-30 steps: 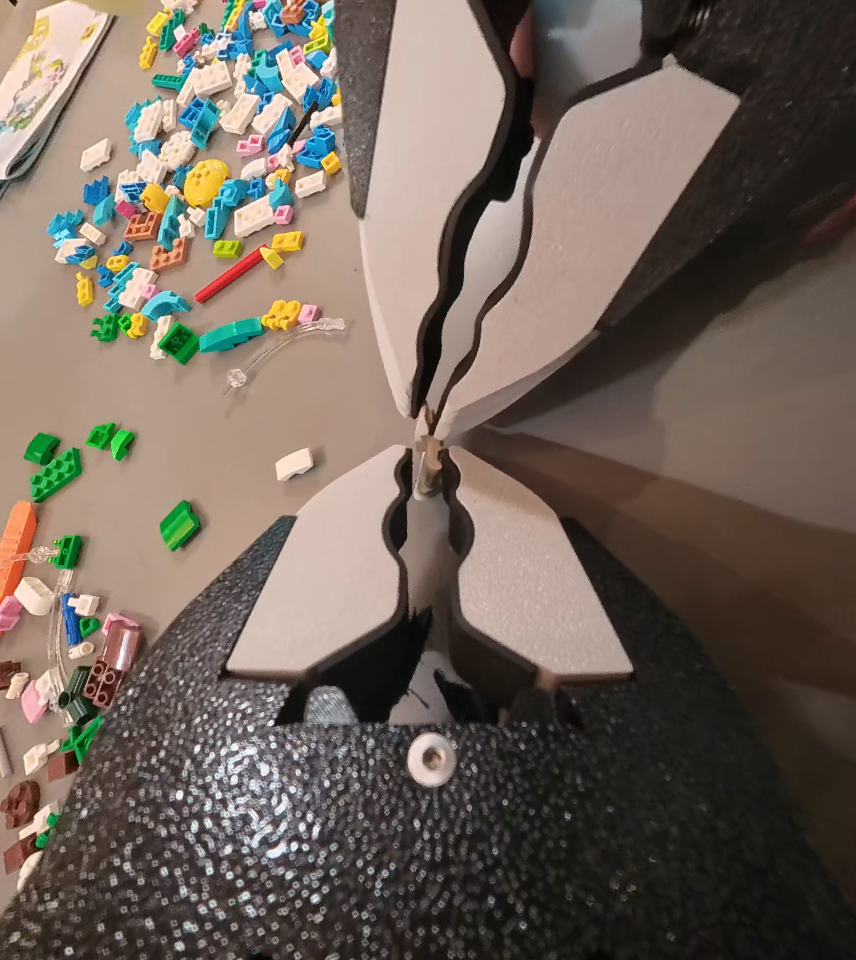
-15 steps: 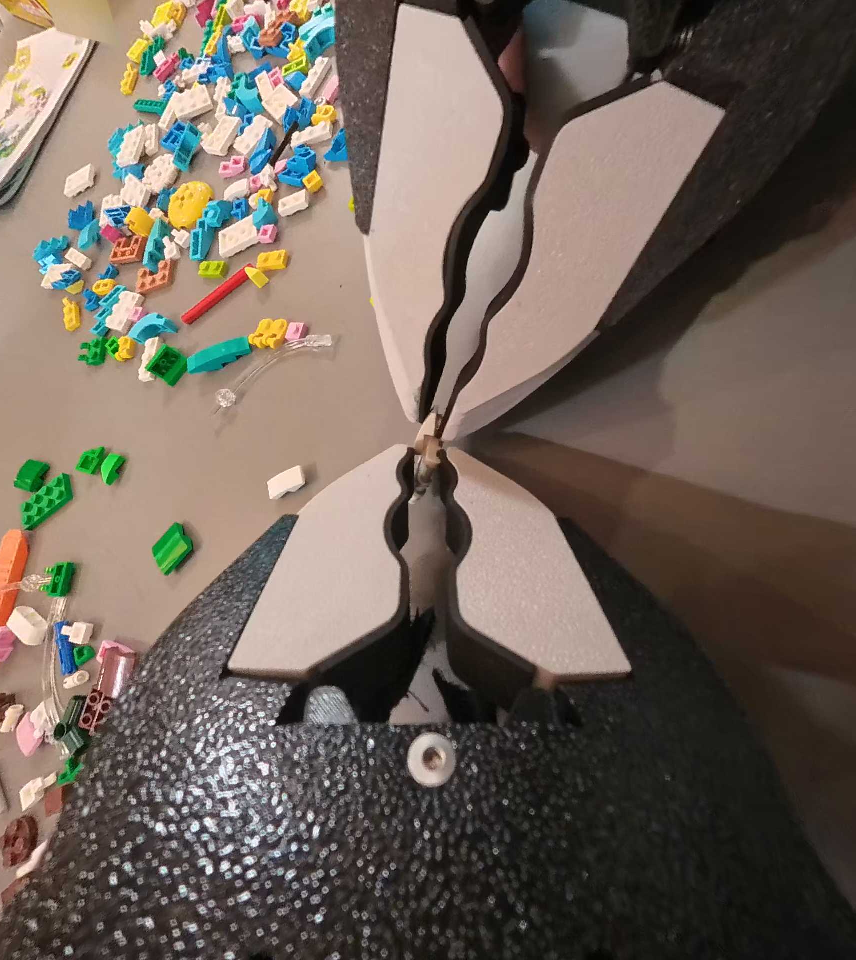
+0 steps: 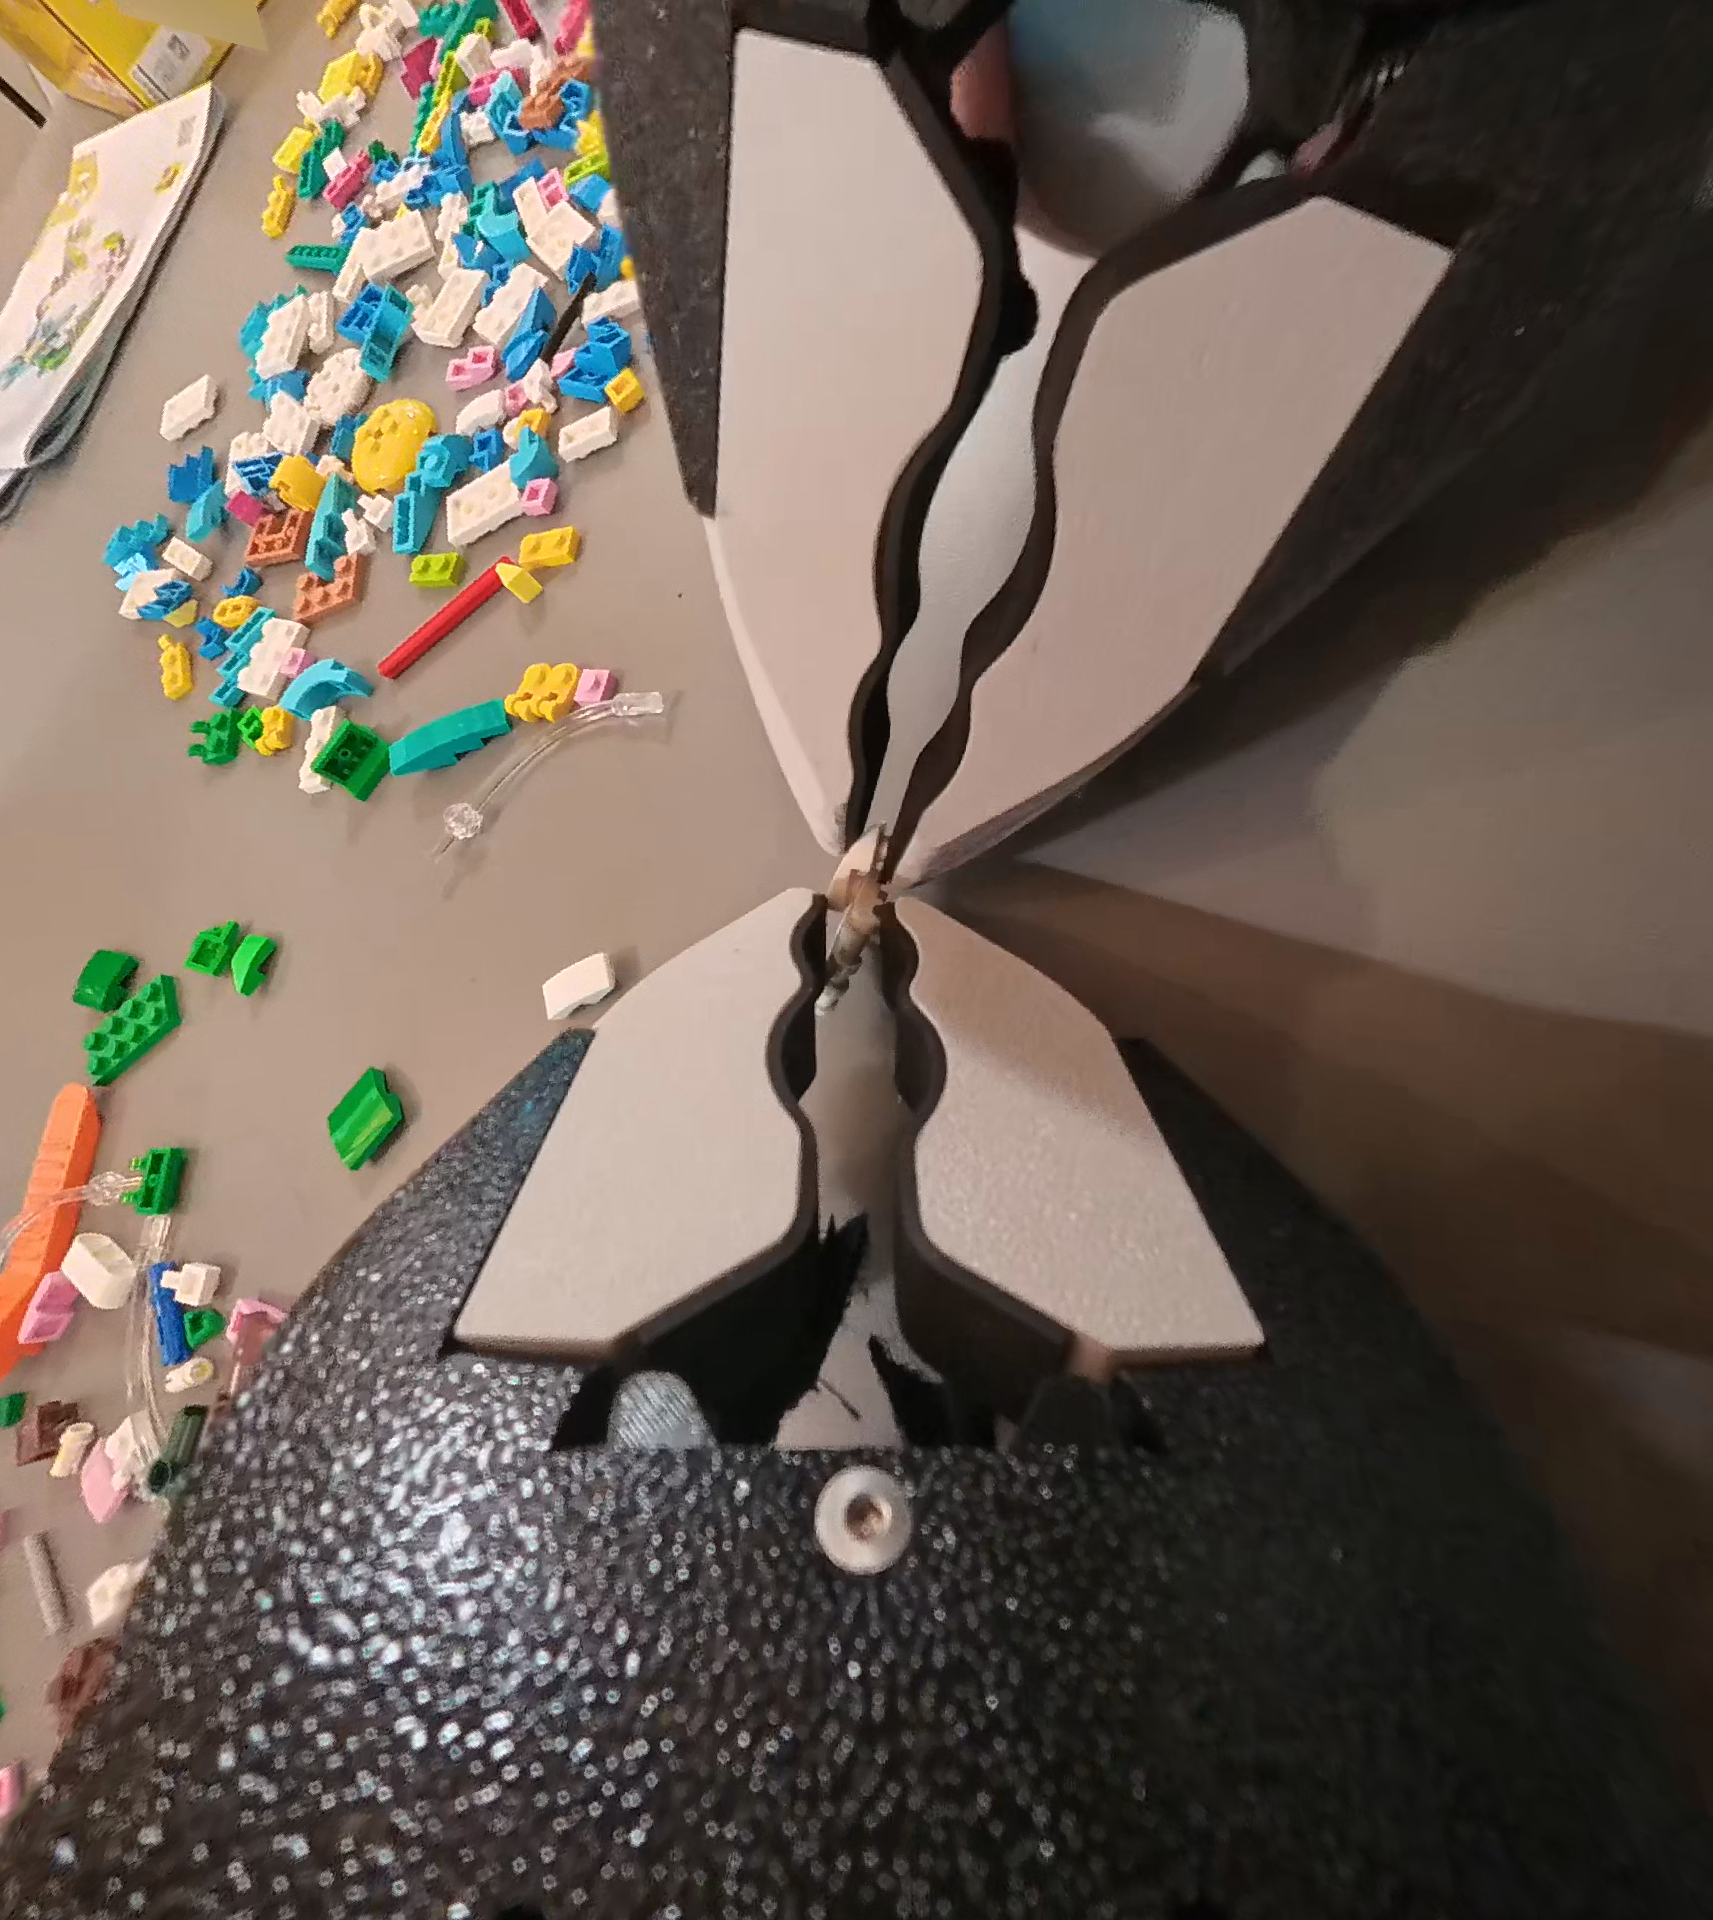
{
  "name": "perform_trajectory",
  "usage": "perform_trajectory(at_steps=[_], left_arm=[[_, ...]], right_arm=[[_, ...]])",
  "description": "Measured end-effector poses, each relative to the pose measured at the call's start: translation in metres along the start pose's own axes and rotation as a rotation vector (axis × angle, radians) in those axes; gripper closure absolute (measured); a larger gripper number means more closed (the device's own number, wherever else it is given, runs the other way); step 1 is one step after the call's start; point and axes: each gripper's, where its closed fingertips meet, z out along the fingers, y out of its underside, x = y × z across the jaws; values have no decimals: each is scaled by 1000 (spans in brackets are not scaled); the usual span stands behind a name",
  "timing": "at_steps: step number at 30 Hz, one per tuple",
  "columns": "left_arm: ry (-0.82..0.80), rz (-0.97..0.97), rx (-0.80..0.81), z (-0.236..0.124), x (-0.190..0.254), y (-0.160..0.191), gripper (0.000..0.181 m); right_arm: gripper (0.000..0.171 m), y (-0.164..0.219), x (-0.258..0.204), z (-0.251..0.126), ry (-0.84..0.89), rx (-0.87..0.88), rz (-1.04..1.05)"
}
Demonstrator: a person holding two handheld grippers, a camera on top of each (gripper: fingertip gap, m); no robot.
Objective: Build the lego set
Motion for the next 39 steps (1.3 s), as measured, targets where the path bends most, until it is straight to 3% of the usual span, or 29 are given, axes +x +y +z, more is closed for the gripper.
perform_trajectory(at_steps=[8,11,14,19,31,39], left_arm=[[15,46,13,0,2,-1,171],[6,13,31,-1,-3,-3,151],[91,-17,35,-1,6,-3,167],[104,-5,29,0,9,-3,172],[65,40,22,0,11,-4,172],[67,68,28,0,13,-7,169]], right_arm=[[166,2,-2,-1,-24,-61,-72],[166,7,-6,1,-61,-94,-87],[166,7,-6,3,-42,-87,-125],[166,7,-6,2,-44,-62,-85],[166,7,-7,0,-30,22,-190],[166,4,-9,-5,-57,83,-154]])
